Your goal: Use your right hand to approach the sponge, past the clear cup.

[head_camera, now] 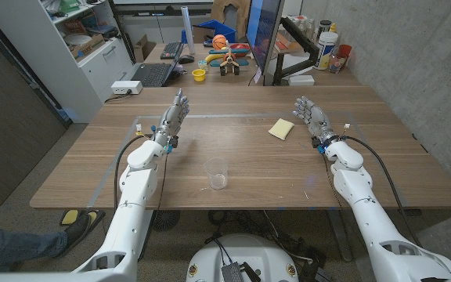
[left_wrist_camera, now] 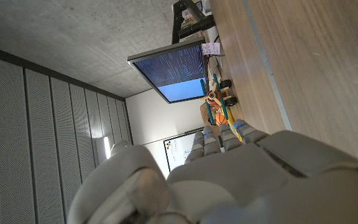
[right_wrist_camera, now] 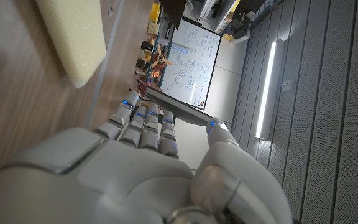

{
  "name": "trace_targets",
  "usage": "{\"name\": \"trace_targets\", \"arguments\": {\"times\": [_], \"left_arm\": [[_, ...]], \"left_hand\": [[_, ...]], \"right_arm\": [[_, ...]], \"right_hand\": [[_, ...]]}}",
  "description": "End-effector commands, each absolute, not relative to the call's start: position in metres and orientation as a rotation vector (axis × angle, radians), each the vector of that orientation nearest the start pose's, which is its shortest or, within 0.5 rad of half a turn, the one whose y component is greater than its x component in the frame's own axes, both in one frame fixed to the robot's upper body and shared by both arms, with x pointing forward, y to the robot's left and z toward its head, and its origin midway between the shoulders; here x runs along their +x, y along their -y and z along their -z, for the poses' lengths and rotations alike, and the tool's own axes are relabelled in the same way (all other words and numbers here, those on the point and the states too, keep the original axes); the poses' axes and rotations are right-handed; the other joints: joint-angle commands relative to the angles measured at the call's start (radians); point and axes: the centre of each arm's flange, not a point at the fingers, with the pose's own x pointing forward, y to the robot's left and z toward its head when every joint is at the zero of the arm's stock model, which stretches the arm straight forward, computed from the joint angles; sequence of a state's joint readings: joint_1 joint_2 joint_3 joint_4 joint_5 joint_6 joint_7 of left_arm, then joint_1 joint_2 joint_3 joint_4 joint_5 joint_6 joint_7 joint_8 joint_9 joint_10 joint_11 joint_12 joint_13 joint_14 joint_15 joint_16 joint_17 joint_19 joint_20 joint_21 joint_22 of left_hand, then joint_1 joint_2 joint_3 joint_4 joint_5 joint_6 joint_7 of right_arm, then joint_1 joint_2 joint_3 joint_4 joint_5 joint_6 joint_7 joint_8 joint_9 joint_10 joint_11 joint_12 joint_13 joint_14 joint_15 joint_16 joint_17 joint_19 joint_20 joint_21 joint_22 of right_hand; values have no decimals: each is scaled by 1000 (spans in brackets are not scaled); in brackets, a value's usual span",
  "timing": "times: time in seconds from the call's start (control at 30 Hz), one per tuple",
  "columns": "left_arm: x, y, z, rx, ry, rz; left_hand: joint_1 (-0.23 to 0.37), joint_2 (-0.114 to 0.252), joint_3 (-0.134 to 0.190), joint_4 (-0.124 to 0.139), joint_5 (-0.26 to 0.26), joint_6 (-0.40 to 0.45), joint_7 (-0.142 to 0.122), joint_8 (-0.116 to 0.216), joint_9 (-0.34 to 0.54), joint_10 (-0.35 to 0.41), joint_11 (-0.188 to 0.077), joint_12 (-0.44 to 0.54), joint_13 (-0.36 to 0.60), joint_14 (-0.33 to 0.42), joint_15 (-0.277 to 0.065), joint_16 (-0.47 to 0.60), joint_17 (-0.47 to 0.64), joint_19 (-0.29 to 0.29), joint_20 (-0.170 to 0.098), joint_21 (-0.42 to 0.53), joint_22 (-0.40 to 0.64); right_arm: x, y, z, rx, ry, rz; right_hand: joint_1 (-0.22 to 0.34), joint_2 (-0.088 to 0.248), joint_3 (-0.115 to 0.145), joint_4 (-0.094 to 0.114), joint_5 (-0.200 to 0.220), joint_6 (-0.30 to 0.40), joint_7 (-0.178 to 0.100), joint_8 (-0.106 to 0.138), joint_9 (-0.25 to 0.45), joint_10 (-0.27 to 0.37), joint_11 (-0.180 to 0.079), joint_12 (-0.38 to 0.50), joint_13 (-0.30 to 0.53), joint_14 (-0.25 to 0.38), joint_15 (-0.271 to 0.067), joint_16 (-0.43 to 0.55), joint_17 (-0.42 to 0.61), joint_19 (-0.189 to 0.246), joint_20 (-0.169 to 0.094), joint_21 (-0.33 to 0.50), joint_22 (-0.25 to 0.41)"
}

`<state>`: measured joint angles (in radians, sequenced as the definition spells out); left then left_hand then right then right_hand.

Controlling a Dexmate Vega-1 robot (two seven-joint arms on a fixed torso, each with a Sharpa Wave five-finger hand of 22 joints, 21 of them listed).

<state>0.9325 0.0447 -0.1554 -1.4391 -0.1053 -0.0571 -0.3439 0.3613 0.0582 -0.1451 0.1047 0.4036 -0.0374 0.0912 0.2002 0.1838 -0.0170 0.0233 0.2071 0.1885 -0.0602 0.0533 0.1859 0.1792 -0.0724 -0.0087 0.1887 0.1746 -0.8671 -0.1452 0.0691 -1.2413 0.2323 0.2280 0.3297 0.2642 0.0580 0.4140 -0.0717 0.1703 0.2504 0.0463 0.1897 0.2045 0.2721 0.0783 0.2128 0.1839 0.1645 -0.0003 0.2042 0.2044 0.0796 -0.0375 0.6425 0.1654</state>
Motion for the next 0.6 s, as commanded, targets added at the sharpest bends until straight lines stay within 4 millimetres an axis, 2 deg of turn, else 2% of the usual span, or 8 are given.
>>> {"name": "trace_targets", "arguments": {"times": [0.03, 0.6], "left_arm": [[636, -286, 28, -9, 575, 192], [632, -287, 29, -9, 575, 186]], "left_hand": [[8, 6, -7, 2, 2, 2, 3, 3, 3, 5, 10, 4, 4, -6, 1, 5, 5, -8, -2, 7, 5], [11, 10, -10, 1, -1, 6, 2, 3, 3, 6, 6, 4, 4, -5, 0, 4, 5, -12, 0, 7, 5]], "right_arm": [[658, 294, 30, 19, 657, -217], [660, 288, 24, -50, 691, -205]], "right_hand": [[-4, -1, -2, -5, 5, 10, -2, 7, 2, 7, -6, 3, 2, 8, -6, 4, -1, 12, -20, -4, 5], [-6, -2, -2, -8, 7, 18, -16, 9, -3, 20, -15, 7, 2, 14, -16, 3, -6, 25, -24, -12, 5]]}}
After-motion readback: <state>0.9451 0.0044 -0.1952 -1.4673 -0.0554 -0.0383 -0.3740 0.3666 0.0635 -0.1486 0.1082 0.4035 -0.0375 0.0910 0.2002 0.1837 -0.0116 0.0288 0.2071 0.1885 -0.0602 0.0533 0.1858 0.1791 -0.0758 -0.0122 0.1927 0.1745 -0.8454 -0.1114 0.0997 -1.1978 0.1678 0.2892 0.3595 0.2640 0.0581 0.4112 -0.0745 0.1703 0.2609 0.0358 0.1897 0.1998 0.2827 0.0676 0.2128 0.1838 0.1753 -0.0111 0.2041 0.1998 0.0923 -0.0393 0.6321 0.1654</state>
